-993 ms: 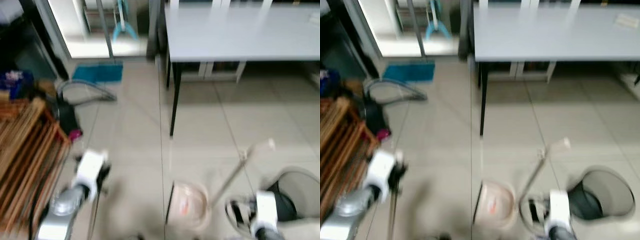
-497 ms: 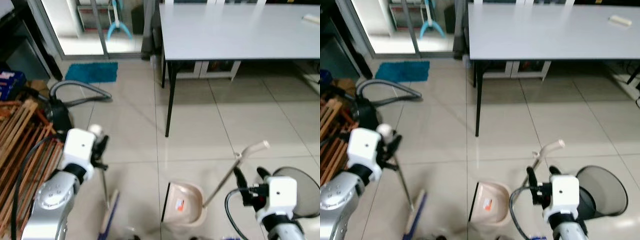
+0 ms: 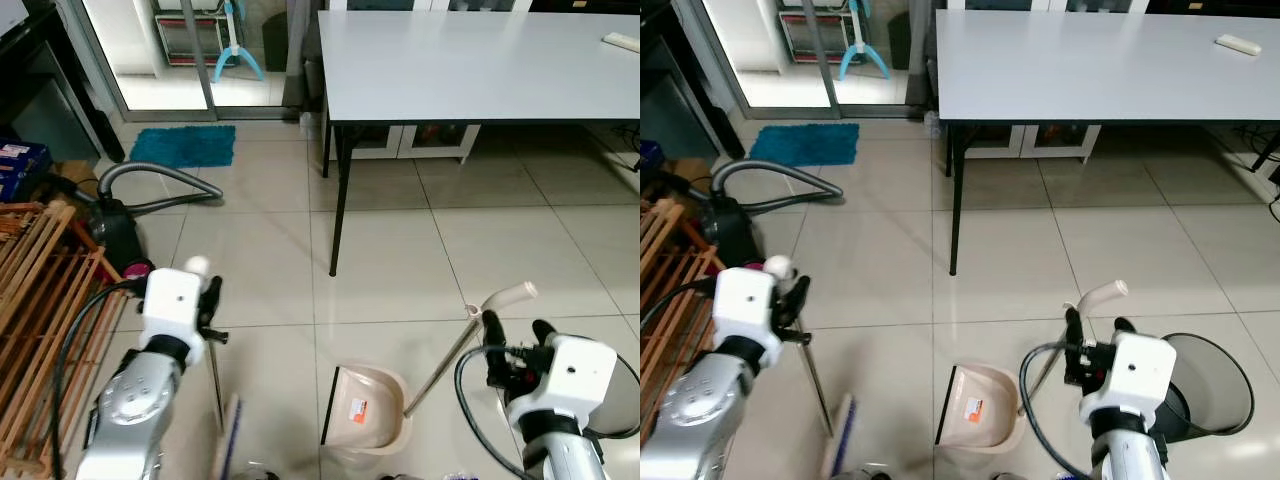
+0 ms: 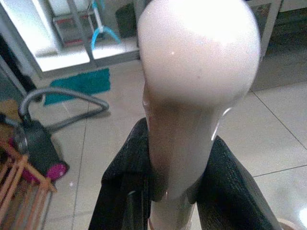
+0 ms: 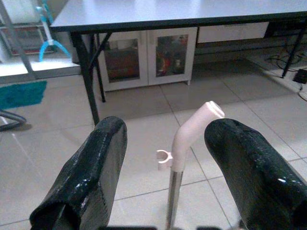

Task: Sweep floor

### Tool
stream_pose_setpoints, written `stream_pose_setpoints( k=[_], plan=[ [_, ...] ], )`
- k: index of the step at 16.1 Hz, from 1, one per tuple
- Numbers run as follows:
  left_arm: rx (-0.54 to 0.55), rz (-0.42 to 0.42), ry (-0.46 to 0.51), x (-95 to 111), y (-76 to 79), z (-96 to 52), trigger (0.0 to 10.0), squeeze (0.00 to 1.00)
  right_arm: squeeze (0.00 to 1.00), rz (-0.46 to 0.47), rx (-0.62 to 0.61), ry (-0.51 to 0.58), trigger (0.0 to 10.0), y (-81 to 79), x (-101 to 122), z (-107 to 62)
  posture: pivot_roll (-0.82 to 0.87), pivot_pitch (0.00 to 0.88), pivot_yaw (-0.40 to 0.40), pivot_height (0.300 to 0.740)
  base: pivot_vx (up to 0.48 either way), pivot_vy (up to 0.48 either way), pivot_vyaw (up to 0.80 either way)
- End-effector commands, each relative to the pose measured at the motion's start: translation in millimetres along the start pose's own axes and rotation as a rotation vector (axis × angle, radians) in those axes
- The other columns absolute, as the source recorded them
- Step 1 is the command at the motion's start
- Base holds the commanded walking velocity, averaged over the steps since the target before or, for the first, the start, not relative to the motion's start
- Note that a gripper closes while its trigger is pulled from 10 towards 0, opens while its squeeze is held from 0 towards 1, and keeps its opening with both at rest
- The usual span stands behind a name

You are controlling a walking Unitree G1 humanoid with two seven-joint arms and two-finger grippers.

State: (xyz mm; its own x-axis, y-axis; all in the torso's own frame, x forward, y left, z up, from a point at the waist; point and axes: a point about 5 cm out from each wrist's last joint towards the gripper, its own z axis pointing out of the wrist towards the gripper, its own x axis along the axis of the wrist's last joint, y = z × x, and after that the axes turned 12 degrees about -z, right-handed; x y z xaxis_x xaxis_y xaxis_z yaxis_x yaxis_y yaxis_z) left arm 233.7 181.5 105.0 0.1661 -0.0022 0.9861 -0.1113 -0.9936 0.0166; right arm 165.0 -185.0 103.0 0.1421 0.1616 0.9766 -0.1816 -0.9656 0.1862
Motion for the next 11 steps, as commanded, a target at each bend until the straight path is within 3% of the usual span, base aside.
stream_pose_setpoints(
  k=[1,5,11],
  plan=[
    [-0.015,0.071,0.067,11.3,-0.3,6.6,10.0,0.0,0.0,0.014,-0.029,-0.016,10.0,-1.2,-1.0,4.4,-0.08,0.0,0.058,0.74,0.0,0.0,0.0],
    [-0.043,0.117,0.092,12.7,-1.8,17.9,10.0,0.0,0.0,0.011,-0.038,-0.044,10.0,-3.0,-10.5,9.9,-0.08,0.0,0.073,0.74,0.0,0.0,0.0],
    [-0.058,0.125,0.123,13.1,-2.5,26.1,10.0,0.0,0.0,-0.025,-0.012,-0.065,10.0,-4.0,-25.9,19.5,-0.07,0.0,0.081,0.74,0.0,0.206,-0.47]
  ],
)
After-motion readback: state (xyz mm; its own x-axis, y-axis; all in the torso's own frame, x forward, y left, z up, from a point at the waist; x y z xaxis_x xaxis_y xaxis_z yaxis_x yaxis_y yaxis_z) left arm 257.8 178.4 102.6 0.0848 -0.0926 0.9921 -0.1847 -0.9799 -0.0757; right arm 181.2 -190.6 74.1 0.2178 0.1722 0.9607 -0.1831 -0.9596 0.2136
